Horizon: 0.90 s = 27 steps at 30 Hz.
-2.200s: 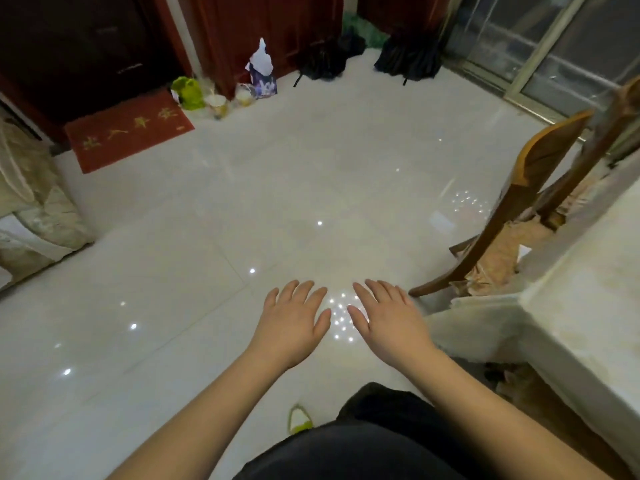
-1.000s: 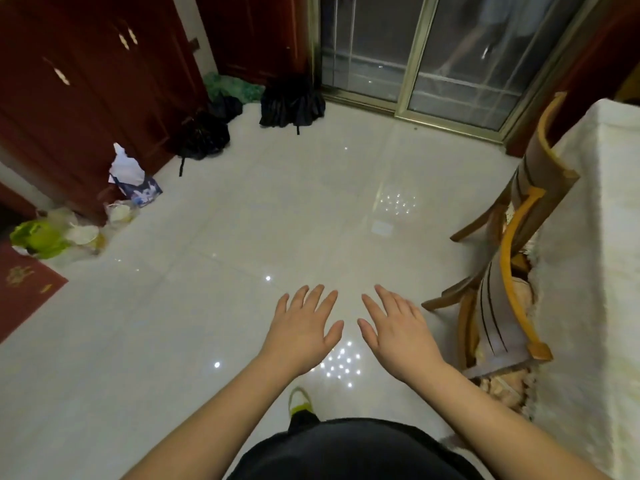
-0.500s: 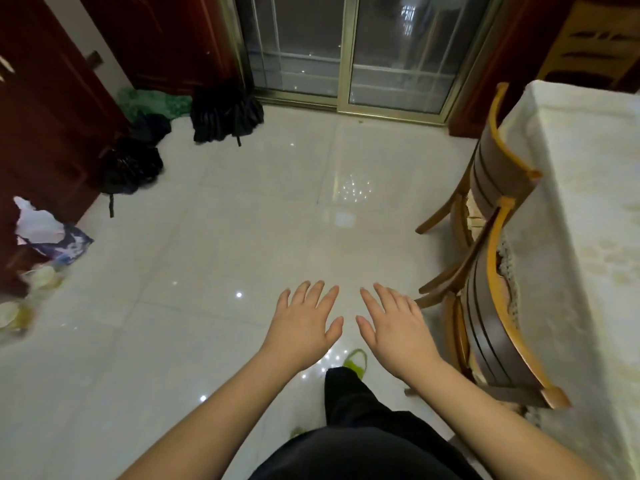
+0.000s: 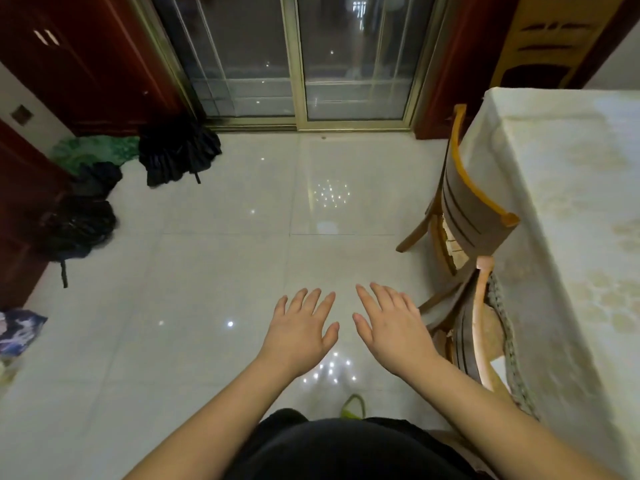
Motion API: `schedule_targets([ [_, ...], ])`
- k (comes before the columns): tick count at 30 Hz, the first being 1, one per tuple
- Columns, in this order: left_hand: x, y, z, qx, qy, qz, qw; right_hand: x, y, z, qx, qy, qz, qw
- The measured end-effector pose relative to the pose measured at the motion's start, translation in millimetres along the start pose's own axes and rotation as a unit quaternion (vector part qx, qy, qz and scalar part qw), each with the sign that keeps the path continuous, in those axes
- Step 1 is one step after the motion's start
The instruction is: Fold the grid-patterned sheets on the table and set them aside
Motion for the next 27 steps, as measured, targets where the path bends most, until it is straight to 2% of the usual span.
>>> schedule_targets([
  [12,53.2,-54.4,156.7,-0.077,0.029,0.032,0.996,29.1,15.0,129.4,-0.069,0.018,0.017,0.997],
  [19,110.9,-99.1,249.9,-0.157,0.035,0.041,0.986,66.7,13.4,209.4,-0.175,0.057,0.015,0.983],
  [27,158.1,-88.8,345.9,-0.269,0.033,0.059,0.961,90.8,36.1,262.1,-0.256,0.090,0.032,0.962],
])
Point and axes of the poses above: each hand's wrist, its own z-axis towards the middle knuckle, its own x-axis out of the back of the hand, y = z × x, the point moved 2 cm from there along z, towards the middle knuckle, and after that the axes turned 3 degrees about -x, right-handed, at the moved point
